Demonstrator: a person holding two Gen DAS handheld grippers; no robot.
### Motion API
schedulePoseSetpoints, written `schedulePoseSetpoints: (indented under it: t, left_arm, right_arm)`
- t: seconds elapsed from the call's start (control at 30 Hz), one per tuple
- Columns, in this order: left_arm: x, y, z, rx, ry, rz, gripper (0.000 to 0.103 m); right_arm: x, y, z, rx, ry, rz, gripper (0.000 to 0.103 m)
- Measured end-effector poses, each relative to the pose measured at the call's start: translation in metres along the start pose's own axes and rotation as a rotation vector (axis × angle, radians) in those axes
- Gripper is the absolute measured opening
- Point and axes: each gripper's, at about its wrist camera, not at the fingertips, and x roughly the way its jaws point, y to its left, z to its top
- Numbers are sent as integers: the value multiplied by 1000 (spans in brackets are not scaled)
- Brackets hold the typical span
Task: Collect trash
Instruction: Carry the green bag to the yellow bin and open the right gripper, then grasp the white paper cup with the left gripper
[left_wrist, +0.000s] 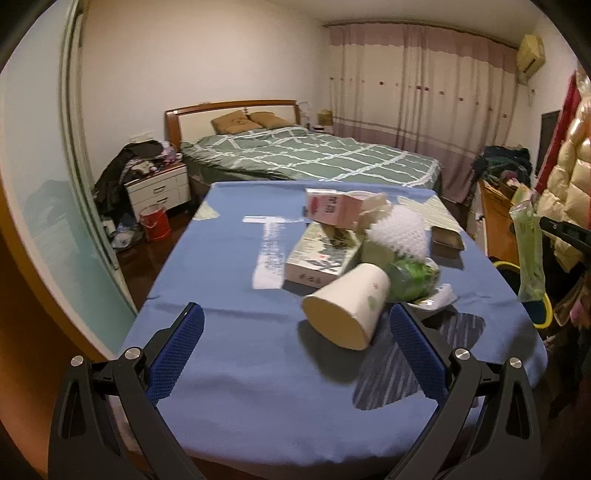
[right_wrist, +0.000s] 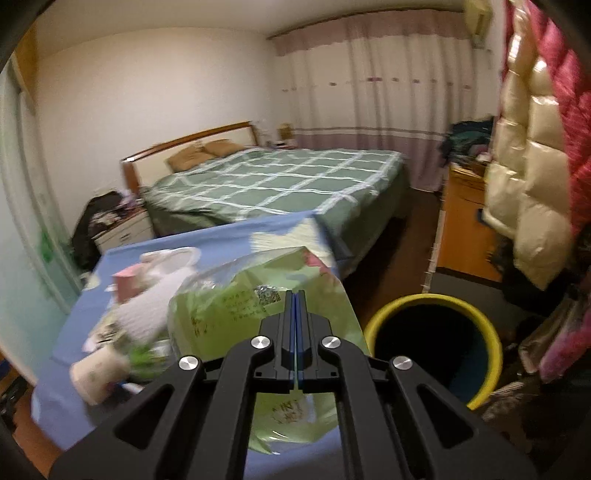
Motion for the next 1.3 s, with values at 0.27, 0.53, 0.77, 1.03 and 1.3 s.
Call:
schedulePoseSetpoints:
  t: [0.27,0.53,0.77,1.03,1.3]
  left_arm:
    - [25,-28,0,45,47,-82,99]
    - [52,-48,2,89,64,-90,99]
    - [78,-50,12,114,87,-109,99]
    - [108,-49,21,165,111,-154,99]
    - [128,-55,16,298,129,-234,94]
  right_arm:
    - [39,-85,3,92,43,-185,1]
    - [81,-133,-3,154,120,-283,2]
    - [95,-139,-15,163,154,-281,3]
    - [107,-139,-17,179,179,-278,9]
    - [113,-132,-15,175,193,-265,10]
